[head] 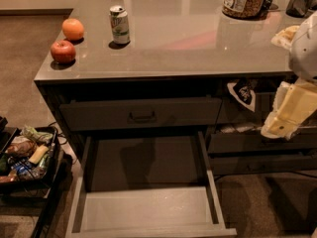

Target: Close middle drawer

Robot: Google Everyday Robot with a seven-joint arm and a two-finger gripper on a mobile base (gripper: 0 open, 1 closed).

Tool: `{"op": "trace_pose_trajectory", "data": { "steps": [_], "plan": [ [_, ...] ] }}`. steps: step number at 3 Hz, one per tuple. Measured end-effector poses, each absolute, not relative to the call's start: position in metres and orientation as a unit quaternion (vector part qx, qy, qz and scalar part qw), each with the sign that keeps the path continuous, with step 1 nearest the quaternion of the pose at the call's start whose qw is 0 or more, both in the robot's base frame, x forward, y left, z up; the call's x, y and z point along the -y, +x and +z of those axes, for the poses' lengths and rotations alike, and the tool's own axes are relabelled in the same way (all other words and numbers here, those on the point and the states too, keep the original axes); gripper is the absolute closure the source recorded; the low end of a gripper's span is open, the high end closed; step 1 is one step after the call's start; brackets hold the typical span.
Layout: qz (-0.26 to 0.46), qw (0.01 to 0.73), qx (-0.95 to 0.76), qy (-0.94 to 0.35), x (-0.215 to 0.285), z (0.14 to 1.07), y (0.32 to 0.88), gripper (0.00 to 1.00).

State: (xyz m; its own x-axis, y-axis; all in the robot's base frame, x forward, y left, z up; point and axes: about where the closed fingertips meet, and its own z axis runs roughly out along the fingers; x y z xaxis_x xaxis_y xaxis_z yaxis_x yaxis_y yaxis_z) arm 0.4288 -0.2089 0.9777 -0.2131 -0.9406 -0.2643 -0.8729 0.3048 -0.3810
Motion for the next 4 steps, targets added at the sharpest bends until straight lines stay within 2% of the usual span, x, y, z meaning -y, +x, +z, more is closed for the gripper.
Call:
{"op": "trace_pose_trajectory", "data": {
  "steps": [1, 2, 4],
  "plan": [
    [-0.069, 0.257, -0.779, -0.568, 0.215, 0.961, 0.408, 0.00],
    [-0.033, 0.290, -0.792, -0.536, 0.248, 0.898, 0.387, 0.00],
    [-0.014, 0.306, -0.782, -0.543, 0.252, 0.895, 0.386, 0.00]
  ]
}}
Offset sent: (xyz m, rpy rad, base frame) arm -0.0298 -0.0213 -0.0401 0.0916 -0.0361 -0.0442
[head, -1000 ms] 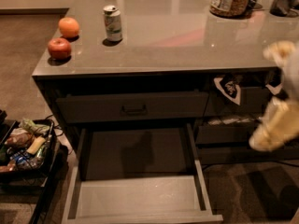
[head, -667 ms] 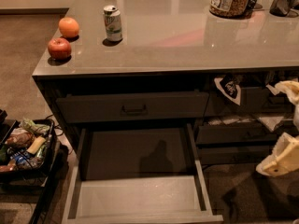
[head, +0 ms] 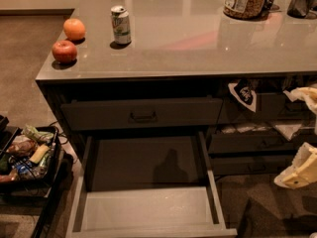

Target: Close middle drawer

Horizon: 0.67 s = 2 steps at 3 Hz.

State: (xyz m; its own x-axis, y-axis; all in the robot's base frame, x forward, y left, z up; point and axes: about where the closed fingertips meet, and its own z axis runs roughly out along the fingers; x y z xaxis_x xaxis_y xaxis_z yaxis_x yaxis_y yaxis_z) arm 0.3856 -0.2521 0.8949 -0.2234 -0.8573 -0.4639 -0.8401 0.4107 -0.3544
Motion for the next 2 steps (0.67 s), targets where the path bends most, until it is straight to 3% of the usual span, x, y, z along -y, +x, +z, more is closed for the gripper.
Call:
{"op": "trace_pose_trajectory", "data": {
  "steps": [2],
  "plan": [
    [0.059, 0.284, -0.757, -0.586, 0.263, 0.828, 0.372, 0.00]
  ]
}}
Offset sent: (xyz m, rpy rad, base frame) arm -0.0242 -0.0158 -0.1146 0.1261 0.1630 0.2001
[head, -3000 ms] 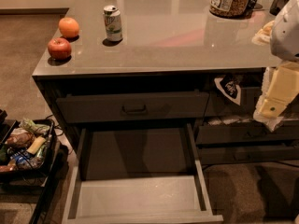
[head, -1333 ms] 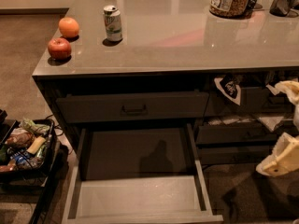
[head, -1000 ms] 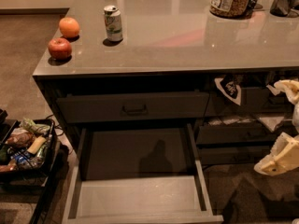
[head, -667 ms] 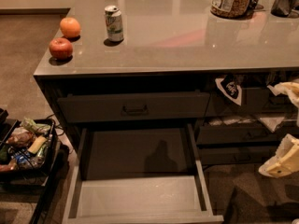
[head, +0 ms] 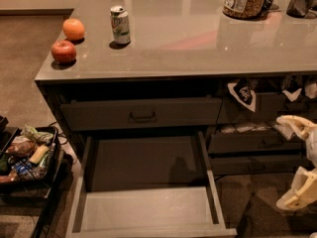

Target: Close middle drawer

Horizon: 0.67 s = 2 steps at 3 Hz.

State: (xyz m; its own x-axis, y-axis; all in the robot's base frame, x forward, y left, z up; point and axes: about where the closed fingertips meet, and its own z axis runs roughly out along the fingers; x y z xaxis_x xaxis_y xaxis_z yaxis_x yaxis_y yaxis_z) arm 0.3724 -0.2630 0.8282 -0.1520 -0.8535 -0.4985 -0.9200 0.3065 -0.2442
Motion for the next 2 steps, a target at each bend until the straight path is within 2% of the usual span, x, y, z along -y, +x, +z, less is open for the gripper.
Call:
{"op": "trace_pose_trajectory", "data": {
  "steps": [2],
  "plan": [
    [0.088, 0.302, -0.785, -0.533, 0.262, 0.765, 0.355, 0.00]
  ]
}}
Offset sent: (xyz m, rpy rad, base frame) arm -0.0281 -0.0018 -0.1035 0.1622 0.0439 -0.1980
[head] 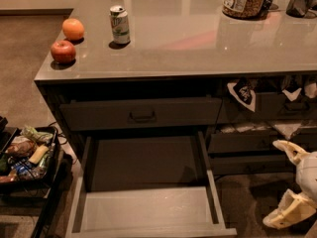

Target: Close middle drawer

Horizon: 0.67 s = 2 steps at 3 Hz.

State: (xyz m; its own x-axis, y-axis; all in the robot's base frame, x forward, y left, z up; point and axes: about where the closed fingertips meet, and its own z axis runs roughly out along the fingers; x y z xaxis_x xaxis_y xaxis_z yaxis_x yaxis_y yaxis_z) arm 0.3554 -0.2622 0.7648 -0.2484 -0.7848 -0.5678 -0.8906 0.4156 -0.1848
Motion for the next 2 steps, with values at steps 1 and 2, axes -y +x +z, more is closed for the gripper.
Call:
{"op": "trace_pose_trajectory", "data": {
  "steps": [1, 2],
  "plan": [
    [0.091, 0.300, -0.783, -0.537, 0.262, 0.764, 0.355, 0.00],
    [0.121, 0.292, -0.773, -0.550, 0.249, 0.743, 0.346, 0.00]
  ]
}}
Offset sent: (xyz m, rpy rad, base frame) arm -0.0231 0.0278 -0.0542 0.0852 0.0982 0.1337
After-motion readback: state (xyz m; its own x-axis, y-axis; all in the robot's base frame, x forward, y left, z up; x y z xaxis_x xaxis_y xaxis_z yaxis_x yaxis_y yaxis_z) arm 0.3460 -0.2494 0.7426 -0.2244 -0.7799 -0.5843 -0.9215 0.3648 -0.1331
